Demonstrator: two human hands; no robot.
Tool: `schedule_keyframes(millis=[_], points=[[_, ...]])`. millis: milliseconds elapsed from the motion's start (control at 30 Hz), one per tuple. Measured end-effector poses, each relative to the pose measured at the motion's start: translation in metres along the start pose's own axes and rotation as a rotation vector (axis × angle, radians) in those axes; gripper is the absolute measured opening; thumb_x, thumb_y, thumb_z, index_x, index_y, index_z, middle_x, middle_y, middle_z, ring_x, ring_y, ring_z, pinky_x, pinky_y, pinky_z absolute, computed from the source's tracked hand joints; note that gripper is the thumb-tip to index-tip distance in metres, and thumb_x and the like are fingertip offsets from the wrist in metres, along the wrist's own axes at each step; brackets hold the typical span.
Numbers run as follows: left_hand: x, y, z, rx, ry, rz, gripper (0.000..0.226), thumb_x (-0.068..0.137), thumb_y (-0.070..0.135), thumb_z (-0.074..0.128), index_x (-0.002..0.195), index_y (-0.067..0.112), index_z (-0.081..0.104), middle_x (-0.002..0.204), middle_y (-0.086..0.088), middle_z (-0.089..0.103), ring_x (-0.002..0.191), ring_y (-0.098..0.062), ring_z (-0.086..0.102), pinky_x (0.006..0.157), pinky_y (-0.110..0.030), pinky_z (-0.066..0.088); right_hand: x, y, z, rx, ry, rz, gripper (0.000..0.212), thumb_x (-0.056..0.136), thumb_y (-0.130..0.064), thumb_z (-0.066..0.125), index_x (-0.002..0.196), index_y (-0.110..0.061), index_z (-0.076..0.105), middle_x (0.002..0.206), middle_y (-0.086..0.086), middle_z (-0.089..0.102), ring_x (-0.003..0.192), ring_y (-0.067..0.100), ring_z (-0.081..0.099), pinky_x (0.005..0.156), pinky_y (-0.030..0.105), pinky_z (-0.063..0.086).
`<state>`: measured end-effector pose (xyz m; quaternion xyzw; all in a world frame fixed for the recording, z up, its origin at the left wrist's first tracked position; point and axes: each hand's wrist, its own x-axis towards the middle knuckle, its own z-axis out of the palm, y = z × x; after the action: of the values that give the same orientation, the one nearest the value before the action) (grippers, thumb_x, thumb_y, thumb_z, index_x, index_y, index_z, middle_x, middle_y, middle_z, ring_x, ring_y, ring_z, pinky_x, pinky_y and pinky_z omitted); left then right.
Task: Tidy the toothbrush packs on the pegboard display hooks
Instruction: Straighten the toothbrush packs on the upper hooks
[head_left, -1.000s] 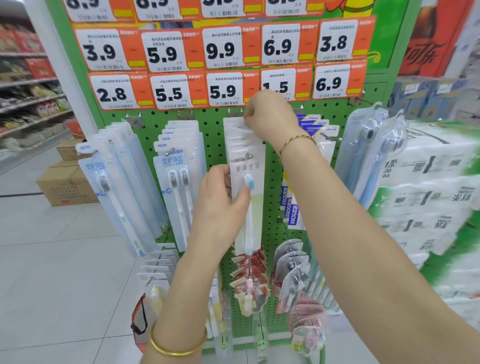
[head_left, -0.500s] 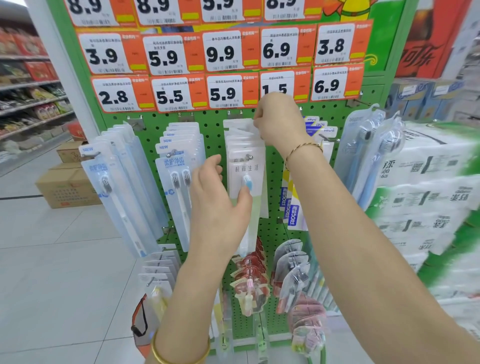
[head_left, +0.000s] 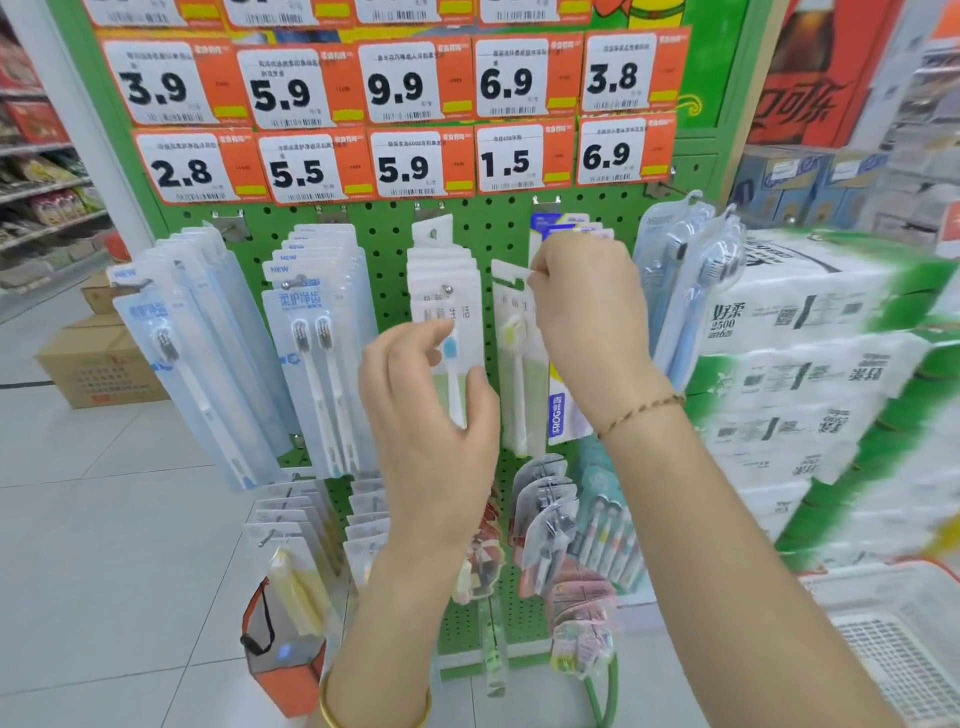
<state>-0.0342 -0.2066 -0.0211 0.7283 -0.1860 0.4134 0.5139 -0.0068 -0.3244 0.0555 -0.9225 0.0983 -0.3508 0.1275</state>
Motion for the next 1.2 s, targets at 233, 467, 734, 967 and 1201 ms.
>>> schedule_keyframes(millis=[233,467,734,967,1201], points=[[-0.044,0.023,0.023,-0.123,-0.154,-0.146,0.026,0.089,0.023,0.053,0.114,0.022,0.048,0.106,0.012,0.048,0.097,-0.007,0.050,0.082,-0.014,0.040,-0.052,0.063,-0.019,0.332,-0.145,0.043,0.011,0.090,-0.006,0.054,0.090,-0.004,0.065,0.075,0.012,0.066,0.071,0.020,0.066,0.068,0.030,0.050],[-0.092,0.028,0.039,-0.427,-0.534,-0.608,0.016,0.095,0.022,0.053,0.110,0.018,0.055,0.100,0.014,0.060,0.085,0.013,0.058,0.072,-0.004,0.043,-0.108,0.108,-0.022,0.644,-0.315,0.148,0.016,0.090,-0.004,0.056,0.081,-0.016,0.062,0.057,-0.001,0.059,0.040,0.000,0.050,0.047,0.011,0.039],[-0.121,0.035,0.058,-0.356,-0.401,-0.695,0.034,0.101,0.025,0.042,0.069,0.022,0.053,0.076,0.013,0.057,0.058,0.014,0.050,0.057,-0.001,0.034,-0.157,0.142,0.002,0.904,-0.416,0.443,0.007,0.094,-0.016,0.056,0.087,-0.018,0.058,0.071,0.008,0.067,0.053,0.015,0.055,0.047,0.026,0.044],[-0.125,0.020,0.071,-0.336,-0.335,-0.715,0.035,0.101,0.024,0.042,0.066,0.023,0.041,0.060,0.010,0.038,0.045,0.004,0.041,0.049,-0.011,0.032,-0.193,0.143,0.037,0.773,-0.564,0.395,0.031,0.094,-0.019,0.056,0.064,-0.014,0.053,0.045,-0.005,0.051,0.038,0.004,0.042,0.045,0.015,0.033],[-0.130,0.001,0.067,-0.315,-0.514,-0.645,0.030,0.099,0.023,0.045,0.127,0.010,0.047,0.100,0.020,0.050,0.081,0.026,0.047,0.071,0.002,0.035,-0.198,0.138,0.053,0.879,-0.435,0.476,0.028,0.094,-0.016,0.057,0.071,0.001,0.057,0.041,-0.009,0.045,0.041,0.008,0.039,0.050,0.024,0.035]])
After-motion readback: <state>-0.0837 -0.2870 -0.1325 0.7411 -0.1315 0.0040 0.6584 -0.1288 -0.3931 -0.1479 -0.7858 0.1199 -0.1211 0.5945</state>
